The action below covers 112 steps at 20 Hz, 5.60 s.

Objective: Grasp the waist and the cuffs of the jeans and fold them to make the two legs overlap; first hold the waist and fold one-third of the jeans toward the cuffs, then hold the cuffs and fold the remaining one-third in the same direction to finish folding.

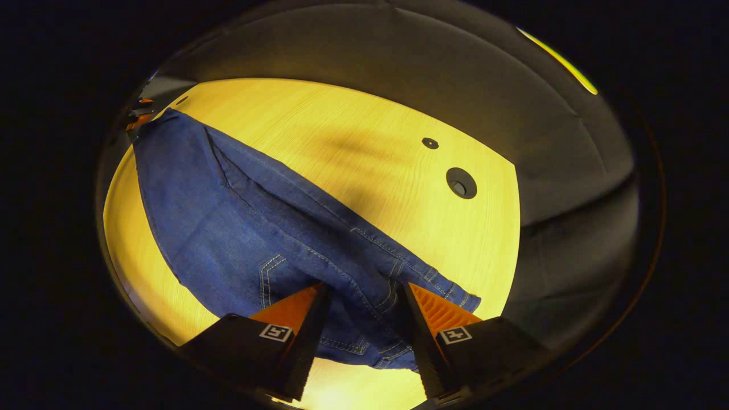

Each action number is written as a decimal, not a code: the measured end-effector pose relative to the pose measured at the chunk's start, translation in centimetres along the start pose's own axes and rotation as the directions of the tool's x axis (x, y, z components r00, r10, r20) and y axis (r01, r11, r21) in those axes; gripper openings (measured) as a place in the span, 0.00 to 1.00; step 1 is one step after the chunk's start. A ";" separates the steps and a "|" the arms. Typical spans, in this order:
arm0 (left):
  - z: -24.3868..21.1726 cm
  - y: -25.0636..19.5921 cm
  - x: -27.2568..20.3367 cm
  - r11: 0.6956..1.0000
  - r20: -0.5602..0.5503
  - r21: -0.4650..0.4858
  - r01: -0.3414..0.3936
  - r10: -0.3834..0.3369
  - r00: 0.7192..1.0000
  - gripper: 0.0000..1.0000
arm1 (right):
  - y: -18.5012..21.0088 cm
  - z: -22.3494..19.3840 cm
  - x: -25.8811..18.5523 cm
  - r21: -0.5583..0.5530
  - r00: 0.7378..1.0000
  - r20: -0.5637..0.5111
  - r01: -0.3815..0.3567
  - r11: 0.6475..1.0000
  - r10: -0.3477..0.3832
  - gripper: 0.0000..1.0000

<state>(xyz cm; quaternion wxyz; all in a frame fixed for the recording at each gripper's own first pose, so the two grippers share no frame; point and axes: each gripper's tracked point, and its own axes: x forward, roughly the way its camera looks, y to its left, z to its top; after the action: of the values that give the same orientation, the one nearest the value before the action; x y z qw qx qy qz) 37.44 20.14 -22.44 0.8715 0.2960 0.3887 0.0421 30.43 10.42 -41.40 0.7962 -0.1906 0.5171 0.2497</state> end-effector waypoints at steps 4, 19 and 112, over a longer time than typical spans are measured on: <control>0.2 2.9 -4.5 0.991 0.137 -0.130 -0.029 0.047 0.989 0.98 | -3.5 1.2 -4.2 0.011 0.991 0.108 0.071 0.997 -0.072 0.98; -8.6 -11.1 -21.3 0.955 0.239 -0.226 0.193 -0.138 0.961 0.99 | -8.2 -9.4 -1.7 0.954 0.996 0.013 0.016 0.298 -0.093 0.98; 5.8 -7.0 -14.7 0.432 0.425 -0.588 0.684 -0.554 0.716 0.14 | 12.9 -10.1 -23.5 0.809 0.825 0.518 -0.558 0.186 0.226 0.93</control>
<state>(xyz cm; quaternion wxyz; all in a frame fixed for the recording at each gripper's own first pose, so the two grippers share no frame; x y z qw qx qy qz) 30.20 7.11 -13.65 0.8961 -0.2264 0.3469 -0.1596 7.40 10.39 -24.32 0.7226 0.4896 0.4728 0.1209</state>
